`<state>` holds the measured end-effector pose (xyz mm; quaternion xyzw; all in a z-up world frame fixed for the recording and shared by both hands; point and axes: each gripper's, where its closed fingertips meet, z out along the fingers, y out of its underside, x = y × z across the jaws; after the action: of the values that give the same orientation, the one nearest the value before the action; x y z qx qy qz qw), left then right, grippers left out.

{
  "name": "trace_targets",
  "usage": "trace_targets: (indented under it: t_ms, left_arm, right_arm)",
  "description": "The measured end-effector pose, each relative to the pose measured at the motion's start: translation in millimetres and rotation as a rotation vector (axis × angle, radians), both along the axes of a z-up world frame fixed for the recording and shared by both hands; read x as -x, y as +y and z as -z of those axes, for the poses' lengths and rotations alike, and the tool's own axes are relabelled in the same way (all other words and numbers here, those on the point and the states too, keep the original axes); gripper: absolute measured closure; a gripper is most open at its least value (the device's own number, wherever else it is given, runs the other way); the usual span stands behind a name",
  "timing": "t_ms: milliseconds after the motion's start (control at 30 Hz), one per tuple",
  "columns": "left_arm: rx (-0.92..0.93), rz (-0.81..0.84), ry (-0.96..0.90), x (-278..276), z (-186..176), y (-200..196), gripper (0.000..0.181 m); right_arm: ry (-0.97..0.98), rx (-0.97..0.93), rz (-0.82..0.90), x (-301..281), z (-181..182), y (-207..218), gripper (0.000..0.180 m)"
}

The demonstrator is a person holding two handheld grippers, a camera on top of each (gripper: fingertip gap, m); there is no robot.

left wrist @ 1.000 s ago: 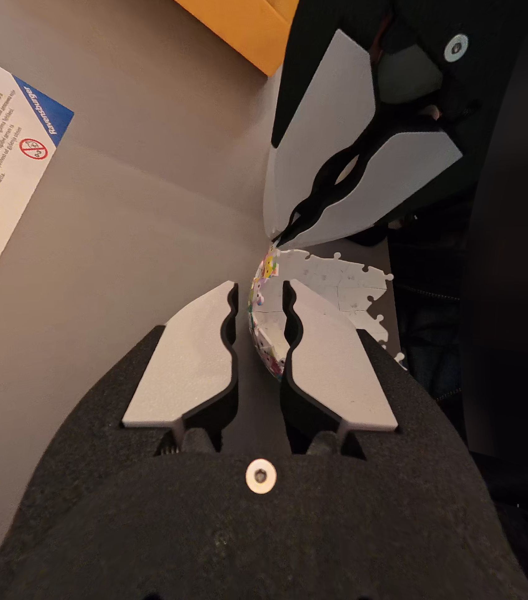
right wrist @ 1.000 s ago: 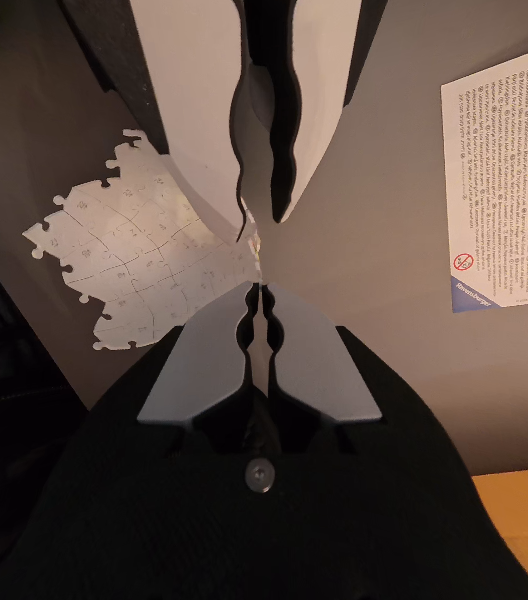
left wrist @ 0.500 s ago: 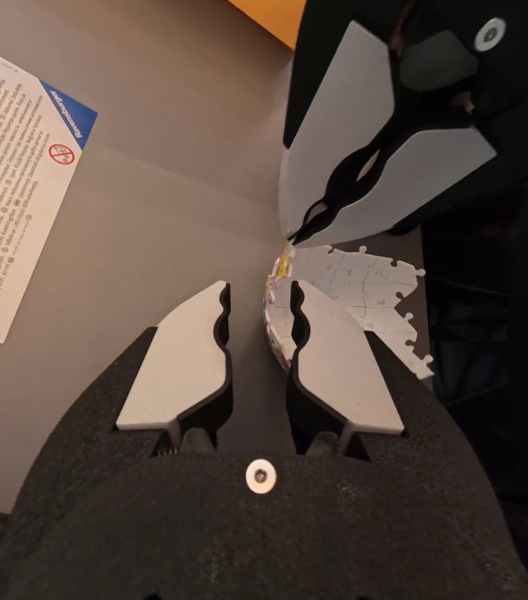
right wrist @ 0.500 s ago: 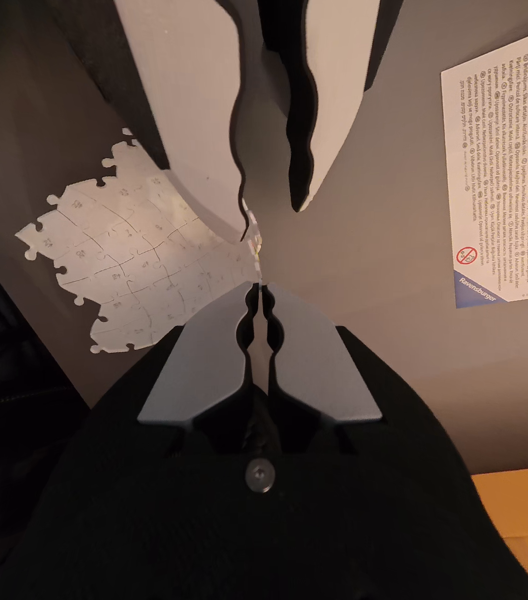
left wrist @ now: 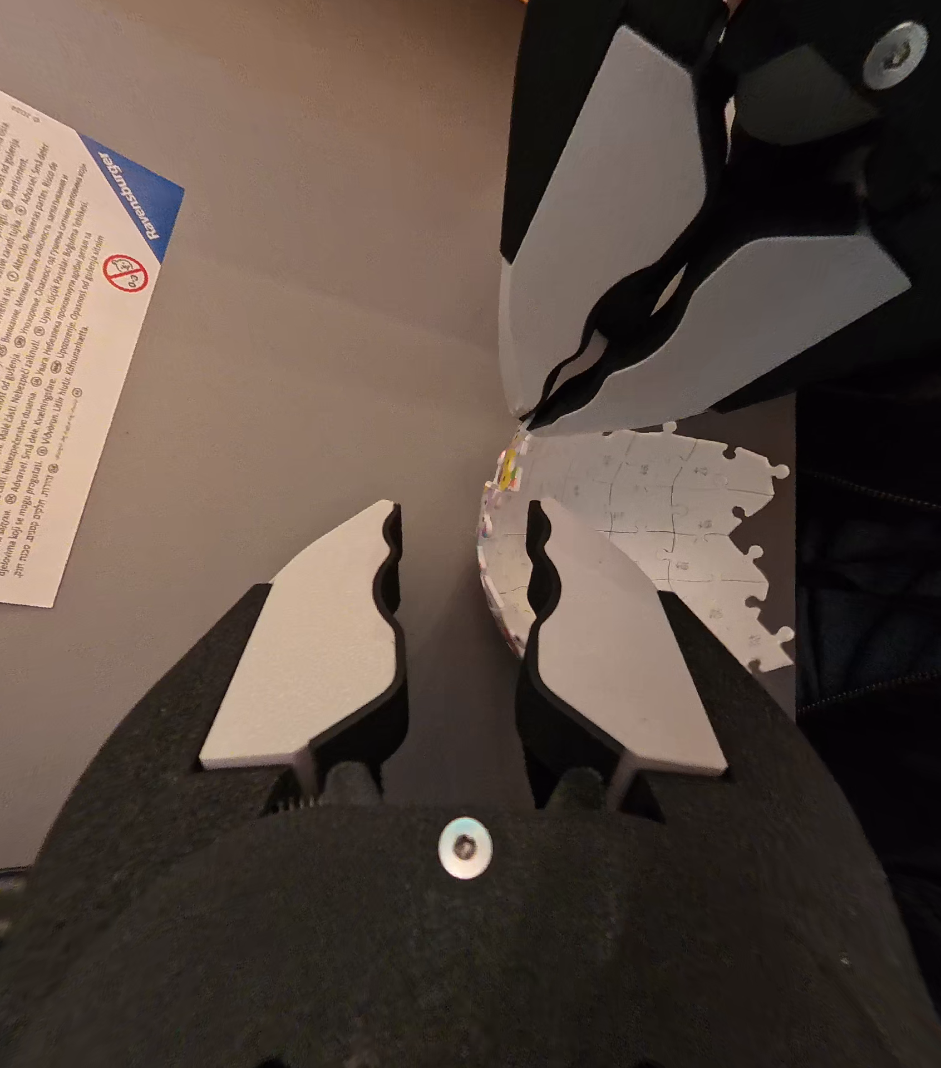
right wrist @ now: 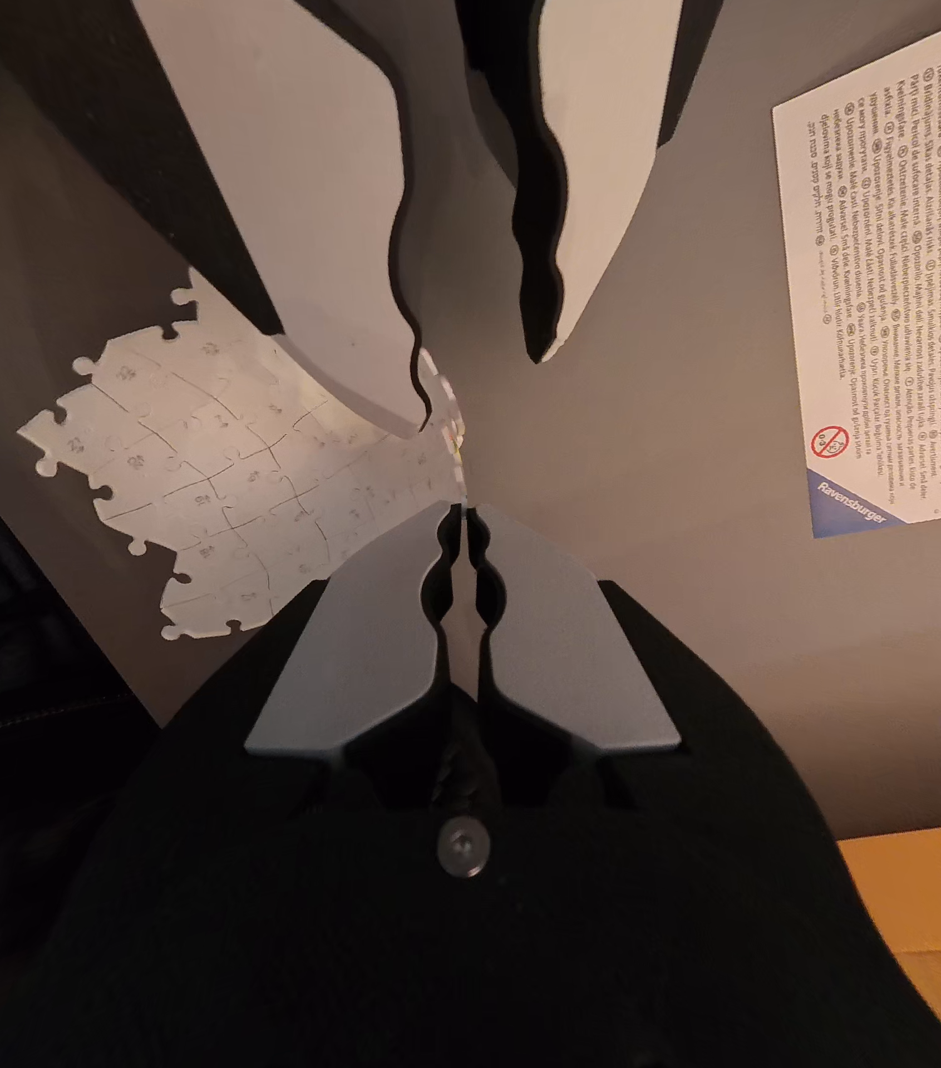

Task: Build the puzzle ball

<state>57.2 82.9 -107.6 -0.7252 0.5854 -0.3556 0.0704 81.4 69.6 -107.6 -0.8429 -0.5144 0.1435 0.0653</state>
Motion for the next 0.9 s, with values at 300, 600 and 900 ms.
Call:
trace_targets:
  t_ms: [300, 600, 900]
  left_arm:
    - [0.005, -0.015, -0.042, 0.7, -3.5, 3.9, 0.141]
    - [0.102, -0.011, -0.112, -0.7, -4.1, 1.6, 0.146]
    - [0.044, 0.0, -0.079, -2.9, 4.9, 3.7, 0.14]
  right_arm:
    - [0.011, 0.014, 0.019, -0.9, 1.3, 1.8, 0.176]
    - [0.018, 0.027, 0.032, -1.9, 3.2, 2.0, 0.177]
    - [0.033, 0.025, 0.05, -3.4, 5.5, 2.3, 0.177]
